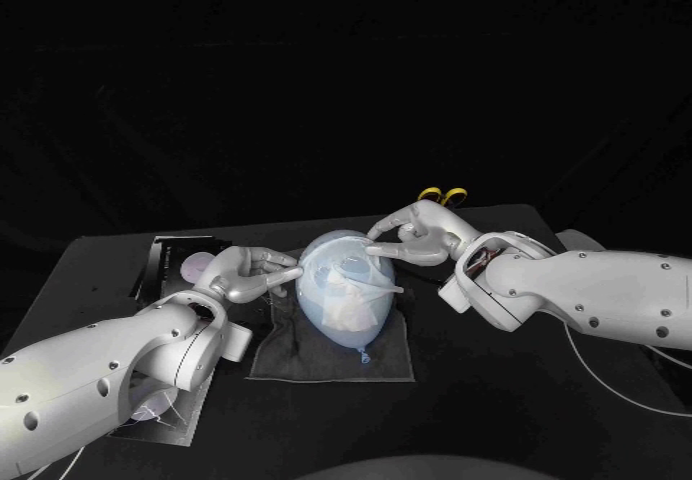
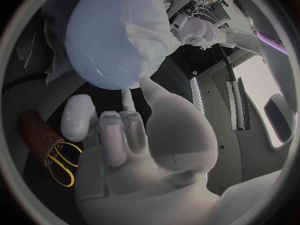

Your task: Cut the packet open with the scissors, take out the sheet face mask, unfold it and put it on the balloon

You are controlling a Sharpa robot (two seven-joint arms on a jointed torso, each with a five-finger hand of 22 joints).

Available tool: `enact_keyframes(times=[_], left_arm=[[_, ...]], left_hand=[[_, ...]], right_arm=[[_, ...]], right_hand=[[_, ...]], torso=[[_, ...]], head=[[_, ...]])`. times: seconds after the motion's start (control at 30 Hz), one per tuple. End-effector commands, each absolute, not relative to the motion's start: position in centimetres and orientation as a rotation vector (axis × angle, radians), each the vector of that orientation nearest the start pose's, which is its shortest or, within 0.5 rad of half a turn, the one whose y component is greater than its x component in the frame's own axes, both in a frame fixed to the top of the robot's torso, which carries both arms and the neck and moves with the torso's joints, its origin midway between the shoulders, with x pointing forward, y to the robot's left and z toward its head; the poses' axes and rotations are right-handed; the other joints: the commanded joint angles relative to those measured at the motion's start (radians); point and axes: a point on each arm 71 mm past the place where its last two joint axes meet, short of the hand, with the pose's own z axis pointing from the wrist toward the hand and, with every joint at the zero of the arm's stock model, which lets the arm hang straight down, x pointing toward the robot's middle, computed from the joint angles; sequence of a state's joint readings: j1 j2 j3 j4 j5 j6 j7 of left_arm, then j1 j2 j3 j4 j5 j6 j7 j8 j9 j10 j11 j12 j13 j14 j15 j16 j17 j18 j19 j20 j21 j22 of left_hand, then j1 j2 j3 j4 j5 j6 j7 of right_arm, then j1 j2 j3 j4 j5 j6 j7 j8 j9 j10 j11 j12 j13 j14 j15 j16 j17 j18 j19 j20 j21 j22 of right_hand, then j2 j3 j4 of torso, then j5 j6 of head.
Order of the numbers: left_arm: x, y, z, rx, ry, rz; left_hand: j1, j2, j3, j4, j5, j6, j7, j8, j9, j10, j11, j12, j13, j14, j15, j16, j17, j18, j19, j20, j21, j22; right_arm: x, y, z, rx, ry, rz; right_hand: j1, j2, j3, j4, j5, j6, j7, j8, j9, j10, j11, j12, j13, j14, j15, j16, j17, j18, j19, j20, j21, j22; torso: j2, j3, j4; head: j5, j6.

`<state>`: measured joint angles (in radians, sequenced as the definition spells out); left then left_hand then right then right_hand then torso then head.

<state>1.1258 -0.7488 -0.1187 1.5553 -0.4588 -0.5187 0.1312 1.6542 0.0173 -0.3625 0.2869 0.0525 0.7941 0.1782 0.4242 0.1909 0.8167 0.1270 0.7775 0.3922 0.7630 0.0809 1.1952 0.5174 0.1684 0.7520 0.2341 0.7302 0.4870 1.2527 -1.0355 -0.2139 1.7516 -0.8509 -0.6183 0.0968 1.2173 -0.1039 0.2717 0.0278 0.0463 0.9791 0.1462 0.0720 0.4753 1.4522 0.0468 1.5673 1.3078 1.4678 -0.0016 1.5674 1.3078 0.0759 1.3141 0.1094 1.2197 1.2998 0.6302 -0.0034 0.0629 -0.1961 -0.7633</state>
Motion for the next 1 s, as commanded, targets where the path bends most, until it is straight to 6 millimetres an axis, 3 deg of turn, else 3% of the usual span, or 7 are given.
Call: enact_keyframes(times=[0.03, 0.3, 0.47, 0.6, 0.7, 1.0], left_arm=[[45.42, 15.49, -24.09, -0.797, 1.740, -1.202], [45.43, 15.43, -24.09, -0.797, 1.741, -1.202], [45.42, 15.38, -24.09, -0.796, 1.742, -1.203], [45.40, 15.34, -24.09, -0.795, 1.742, -1.205], [45.39, 15.32, -24.08, -0.795, 1.743, -1.206], [45.35, 15.26, -24.07, -0.795, 1.745, -1.208]], left_hand=[[-0.002, 0.007, -0.007, 0.000, -0.004, -0.004, -0.002, 0.004, -0.001, -0.008, -0.002, 0.003, -0.001, -0.005, 0.000, -0.004, 0.000, 0.008, -0.007, 0.003, 0.001, 0.001], [-0.002, 0.007, -0.007, 0.000, -0.004, -0.004, -0.002, 0.004, -0.001, -0.008, -0.002, 0.003, -0.001, -0.005, 0.000, -0.004, 0.000, 0.008, -0.007, 0.003, 0.001, 0.001], [-0.002, 0.007, -0.007, 0.000, -0.004, -0.004, -0.002, 0.004, -0.001, -0.008, -0.002, 0.003, -0.001, -0.005, 0.000, -0.004, 0.000, 0.008, -0.007, 0.003, 0.001, 0.001], [-0.002, 0.007, -0.007, 0.000, -0.004, -0.004, -0.002, 0.004, -0.001, -0.008, -0.002, 0.003, -0.001, -0.005, 0.000, -0.004, 0.000, 0.008, -0.007, 0.003, 0.001, 0.001], [-0.001, 0.008, -0.007, -0.001, -0.004, -0.002, -0.002, 0.005, -0.001, -0.009, -0.002, 0.004, -0.001, -0.006, 0.001, -0.004, -0.001, 0.008, -0.008, 0.003, 0.001, 0.001], [0.000, 0.009, -0.007, -0.001, -0.004, -0.002, -0.003, 0.005, -0.001, -0.009, -0.002, 0.004, -0.001, -0.007, 0.001, -0.004, -0.001, 0.008, -0.009, 0.004, 0.001, 0.001]], right_arm=[[42.76, -23.57, -19.32, 0.364, 1.607, 0.932], [42.46, -23.00, -19.42, 0.330, 1.621, 0.938], [42.53, -22.98, -19.39, 0.310, 1.607, 0.920], [42.61, -22.98, -19.34, 0.294, 1.590, 0.902], [42.65, -22.94, -19.33, 0.286, 1.583, 0.895], [42.68, -22.68, -19.29, 0.282, 1.558, 0.883]], right_hand=[[0.015, -0.002, -0.007, -0.003, 0.004, -0.002, 0.006, -0.005, -0.001, 0.119, 0.024, 0.003, 0.263, 0.103, 0.007, 0.003, 0.263, 0.016, 0.000, 0.004, 0.004, 0.002], [0.032, 0.007, -0.012, -0.002, 0.003, 0.023, -0.001, 0.004, -0.004, 0.119, 0.018, 0.003, 0.263, 0.103, 0.003, 0.003, 0.263, 0.015, 0.004, 0.002, 0.008, 0.006], [0.072, 0.047, 0.016, -0.008, 0.002, 0.069, -0.019, 0.023, -0.002, 0.119, 0.004, 0.003, 0.263, 0.103, -0.007, 0.003, 0.263, 0.013, 0.012, -0.005, 0.018, 0.014], [0.112, 0.093, 0.059, -0.020, 0.002, 0.120, -0.045, 0.045, 0.002, 0.119, -0.019, 0.003, 0.263, 0.103, -0.026, 0.003, 0.263, 0.012, 0.018, -0.020, 0.024, 0.020], [0.127, 0.106, 0.079, -0.030, 0.002, 0.135, -0.054, 0.054, 0.005, 0.119, -0.028, 0.003, 0.263, 0.103, -0.034, 0.003, 0.263, 0.011, 0.022, -0.029, 0.028, 0.024], [0.140, 0.100, 0.117, -0.060, 0.002, 0.154, -0.063, 0.076, 0.018, 0.119, -0.038, 0.003, 0.263, 0.103, -0.046, 0.003, 0.263, 0.006, 0.035, -0.043, 0.043, 0.037]], torso=[[0.001, 0.0005, -0.0004], [0.000, 0.0001, -0.0003], [-0.001, 0.0001, 0.0006], [0.000, -0.0001, -0.0001], [0.000, -0.0003, 0.0002], [0.000, -0.0002, 0.0007]], head=[[0.000, 0.000], [-0.002, -0.002], [-0.001, -0.003], [-0.001, -0.004], [-0.002, -0.004], [-0.002, -0.007]])
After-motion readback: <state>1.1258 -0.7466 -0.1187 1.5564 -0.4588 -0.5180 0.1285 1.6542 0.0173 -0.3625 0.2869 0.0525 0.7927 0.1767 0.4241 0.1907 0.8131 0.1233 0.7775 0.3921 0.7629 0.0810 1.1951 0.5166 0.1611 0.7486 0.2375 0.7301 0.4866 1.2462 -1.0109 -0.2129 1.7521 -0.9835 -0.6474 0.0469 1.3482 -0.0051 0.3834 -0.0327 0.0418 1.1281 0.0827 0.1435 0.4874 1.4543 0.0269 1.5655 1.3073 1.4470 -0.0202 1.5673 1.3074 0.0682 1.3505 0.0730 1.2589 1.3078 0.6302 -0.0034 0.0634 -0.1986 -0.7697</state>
